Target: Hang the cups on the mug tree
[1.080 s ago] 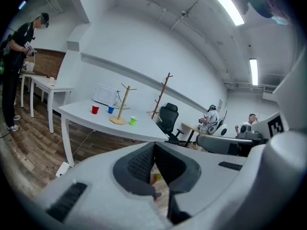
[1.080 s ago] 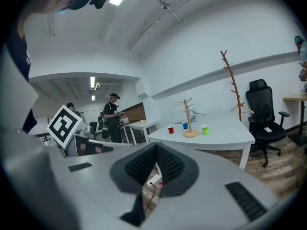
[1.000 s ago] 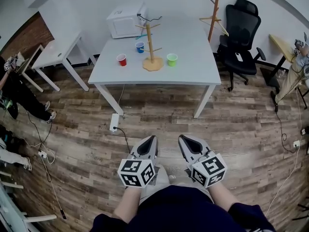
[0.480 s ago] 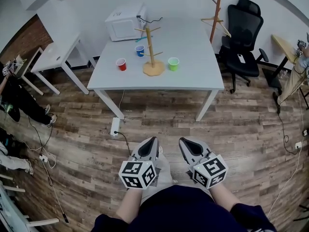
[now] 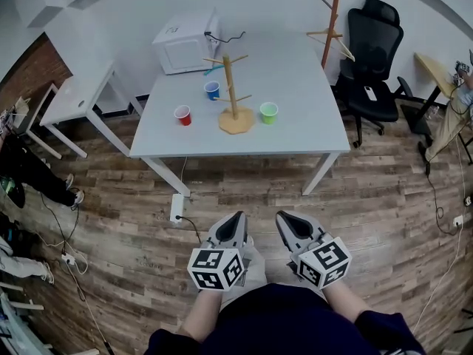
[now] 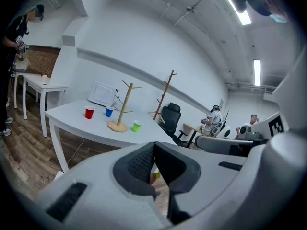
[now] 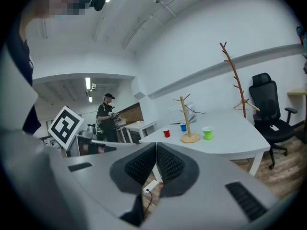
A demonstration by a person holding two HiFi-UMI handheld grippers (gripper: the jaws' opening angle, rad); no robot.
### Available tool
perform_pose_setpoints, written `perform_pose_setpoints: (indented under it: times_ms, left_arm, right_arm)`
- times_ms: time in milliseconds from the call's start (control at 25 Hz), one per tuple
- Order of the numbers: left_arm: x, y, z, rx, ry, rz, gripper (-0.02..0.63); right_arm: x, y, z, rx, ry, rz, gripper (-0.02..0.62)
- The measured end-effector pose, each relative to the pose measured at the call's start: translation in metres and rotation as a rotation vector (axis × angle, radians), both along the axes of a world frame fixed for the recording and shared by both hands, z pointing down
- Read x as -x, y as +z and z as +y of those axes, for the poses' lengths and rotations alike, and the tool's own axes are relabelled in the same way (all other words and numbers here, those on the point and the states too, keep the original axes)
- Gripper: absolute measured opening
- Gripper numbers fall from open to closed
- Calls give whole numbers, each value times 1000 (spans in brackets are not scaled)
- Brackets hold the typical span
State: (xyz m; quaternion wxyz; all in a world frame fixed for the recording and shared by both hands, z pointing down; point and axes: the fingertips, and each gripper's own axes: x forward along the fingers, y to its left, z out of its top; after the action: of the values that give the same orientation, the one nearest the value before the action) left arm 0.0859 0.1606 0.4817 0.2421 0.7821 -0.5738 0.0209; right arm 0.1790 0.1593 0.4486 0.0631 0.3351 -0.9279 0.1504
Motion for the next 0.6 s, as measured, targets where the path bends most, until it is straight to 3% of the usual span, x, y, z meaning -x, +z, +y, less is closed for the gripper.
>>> perform_pose_setpoints:
  times_ms: [600]
  left_arm:
    - [67, 5, -102, 31, 19, 14, 17]
  right_arm:
    - [65, -9, -102, -1, 22, 15, 29]
